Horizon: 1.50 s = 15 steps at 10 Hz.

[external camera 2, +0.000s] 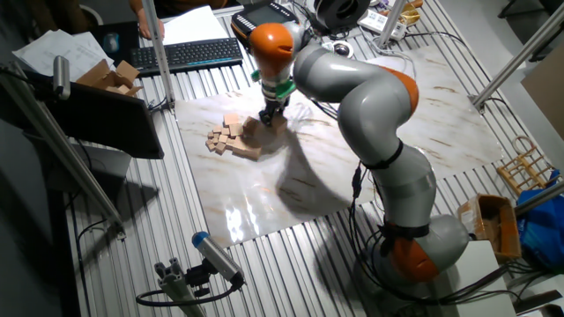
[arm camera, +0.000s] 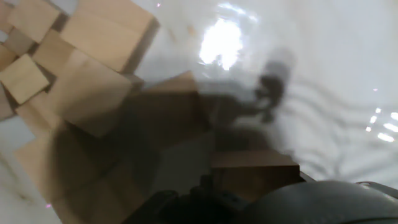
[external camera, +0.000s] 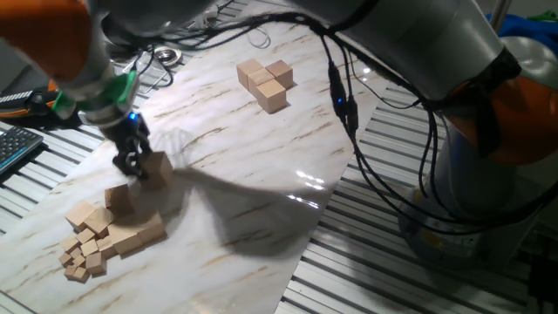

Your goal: Stack the blocks into a cross shape

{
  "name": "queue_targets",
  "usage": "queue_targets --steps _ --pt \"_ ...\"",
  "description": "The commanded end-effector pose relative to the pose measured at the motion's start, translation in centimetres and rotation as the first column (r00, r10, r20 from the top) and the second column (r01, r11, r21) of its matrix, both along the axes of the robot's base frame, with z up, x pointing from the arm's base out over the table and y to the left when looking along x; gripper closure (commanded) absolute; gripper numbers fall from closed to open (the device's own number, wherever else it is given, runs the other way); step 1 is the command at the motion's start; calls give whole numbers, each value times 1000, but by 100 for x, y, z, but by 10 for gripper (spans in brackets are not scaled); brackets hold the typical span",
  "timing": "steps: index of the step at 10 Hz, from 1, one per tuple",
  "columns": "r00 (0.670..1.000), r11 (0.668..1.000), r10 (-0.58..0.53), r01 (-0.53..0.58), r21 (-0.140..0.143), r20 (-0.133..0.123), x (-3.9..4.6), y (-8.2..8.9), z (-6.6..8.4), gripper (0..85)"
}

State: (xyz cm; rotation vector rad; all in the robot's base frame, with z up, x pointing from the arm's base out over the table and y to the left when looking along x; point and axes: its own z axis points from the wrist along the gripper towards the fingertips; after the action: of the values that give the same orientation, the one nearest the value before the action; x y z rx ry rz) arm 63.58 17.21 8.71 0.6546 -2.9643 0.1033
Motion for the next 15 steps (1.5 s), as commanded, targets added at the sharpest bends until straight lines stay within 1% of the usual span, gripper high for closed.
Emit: queue_targets --steps 1,2,3,4,5,6,7,8,9,10,11,12,13,14,15 --pt "996 996 -85 85 -11 -35 -12 -147 31 850" --pt "978 980 -197 198 8 -67 -40 -236 76 850" --pt "959 962 -272 274 7 -79 -63 -325 118 850" --pt "886 890 -452 456 10 -103 -118 -413 157 850" --pt "835 837 -544 547 13 -88 -171 -475 137 850" --pt "787 788 -616 616 -1 -33 -209 -524 109 850" --pt "736 737 -676 676 -7 -14 -233 -574 93 850" --pt "658 658 -753 753 -20 -2 -243 -605 89 850" --pt "544 544 -839 839 -22 -3 -244 -618 91 850" --pt "453 453 -891 891 -10 5 -248 -643 83 850" --pt "387 387 -922 922 -12 22 -248 -668 86 850" --pt "293 293 -955 956 -8 38 -246 -697 91 850" --pt "221 221 -974 975 -6 44 -243 -742 91 850" --pt "166 167 -985 986 0 52 -235 -768 87 850" --pt "122 123 -990 992 10 68 -222 -763 76 850"
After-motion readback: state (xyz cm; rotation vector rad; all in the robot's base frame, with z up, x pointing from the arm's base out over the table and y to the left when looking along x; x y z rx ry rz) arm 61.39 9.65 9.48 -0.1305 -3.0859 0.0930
